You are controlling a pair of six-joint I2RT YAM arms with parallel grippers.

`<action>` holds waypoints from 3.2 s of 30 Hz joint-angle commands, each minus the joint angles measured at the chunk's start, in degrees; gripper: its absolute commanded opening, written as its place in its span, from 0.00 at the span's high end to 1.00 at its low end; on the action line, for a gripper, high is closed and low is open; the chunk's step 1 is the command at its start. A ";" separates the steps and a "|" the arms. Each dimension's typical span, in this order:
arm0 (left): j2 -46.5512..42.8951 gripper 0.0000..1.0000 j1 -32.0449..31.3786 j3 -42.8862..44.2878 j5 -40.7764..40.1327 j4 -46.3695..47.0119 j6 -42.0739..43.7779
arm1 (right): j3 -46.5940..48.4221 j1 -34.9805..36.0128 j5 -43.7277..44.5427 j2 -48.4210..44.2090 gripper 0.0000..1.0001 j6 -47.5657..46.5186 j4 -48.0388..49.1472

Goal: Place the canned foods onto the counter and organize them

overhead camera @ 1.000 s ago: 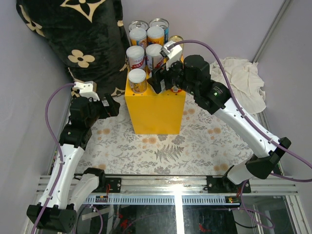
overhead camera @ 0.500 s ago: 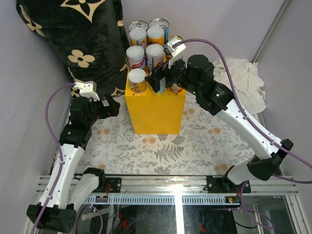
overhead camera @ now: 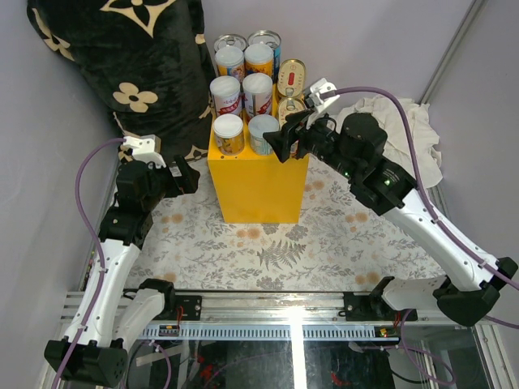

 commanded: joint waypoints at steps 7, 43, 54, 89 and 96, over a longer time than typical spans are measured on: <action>-0.62 0.00 0.50 0.81 -0.25 1.25 0.08 | 2.36 -0.46 -3.28 3.61 0.32 -0.17 2.45; -0.80 0.00 0.53 8.77 3.20 4.25 -3.48 | -7.87 -8.33 11.64 -5.14 0.41 10.49 1.98; -0.59 0.00 0.52 8.71 3.62 4.25 -4.28 | -8.51 -9.29 3.63 -4.10 0.52 15.46 2.90; -15.76 0.00 0.52 -11.84 -0.88 17.17 2.21 | -51.83 -10.03 26.91 -38.93 0.00 14.37 8.66; -12.14 0.00 0.48 -14.74 3.74 23.13 0.92 | -59.00 -20.75 14.37 -37.98 0.00 21.58 12.53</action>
